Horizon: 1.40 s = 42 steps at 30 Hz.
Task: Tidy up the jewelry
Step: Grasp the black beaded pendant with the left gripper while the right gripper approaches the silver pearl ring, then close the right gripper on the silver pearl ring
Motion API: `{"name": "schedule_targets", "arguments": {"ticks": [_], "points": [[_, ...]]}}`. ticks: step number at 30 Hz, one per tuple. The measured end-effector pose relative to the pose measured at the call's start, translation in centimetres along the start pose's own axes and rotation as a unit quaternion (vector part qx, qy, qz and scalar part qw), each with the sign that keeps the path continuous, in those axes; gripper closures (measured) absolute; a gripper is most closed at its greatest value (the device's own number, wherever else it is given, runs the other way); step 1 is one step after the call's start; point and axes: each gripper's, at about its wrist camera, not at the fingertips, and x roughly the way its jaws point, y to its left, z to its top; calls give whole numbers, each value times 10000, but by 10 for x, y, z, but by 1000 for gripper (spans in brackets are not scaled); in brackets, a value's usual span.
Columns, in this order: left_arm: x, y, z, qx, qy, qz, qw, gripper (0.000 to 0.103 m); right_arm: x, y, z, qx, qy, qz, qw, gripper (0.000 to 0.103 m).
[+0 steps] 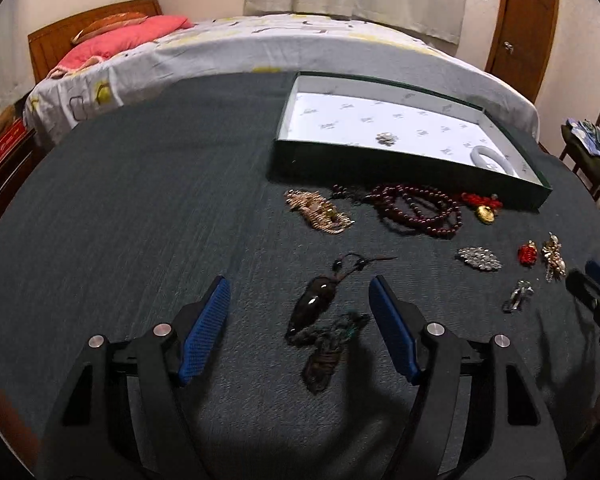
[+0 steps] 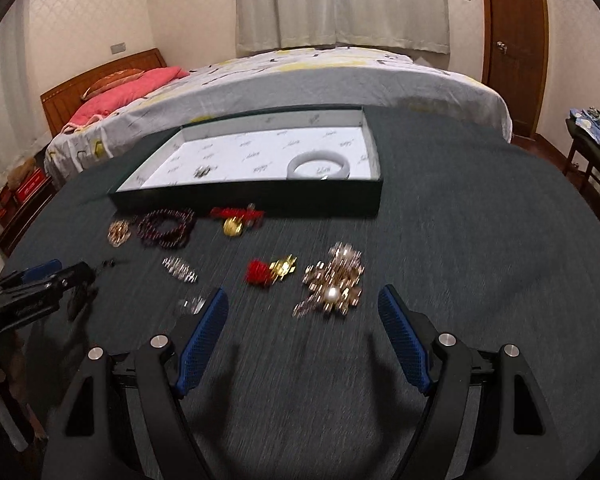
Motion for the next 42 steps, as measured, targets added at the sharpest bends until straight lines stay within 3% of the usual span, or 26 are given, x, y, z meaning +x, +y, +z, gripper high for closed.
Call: {"name": "schedule_targets", "arguments": {"ticks": [6, 12, 23, 38, 42], "points": [[7, 7, 7, 114, 21, 20, 9999, 51, -1, 5, -2, -6, -10, 59, 10000, 28], [8, 0, 3, 304, 123, -116, 9994, 57, 2, 6, -3, 7, 27, 88, 10000, 28], [15, -2, -4, 334, 294, -388, 9983, 83, 5, 9, -5, -13, 59, 105, 9999, 28], [1, -4, -6, 217, 176, -342, 9990, 84, 19, 44, -3, -401, 212, 208, 9988, 29], [0, -3, -5, 221, 149, -300, 9992, 84, 28, 57, 0, -528, 303, 217, 9979, 41]]}}
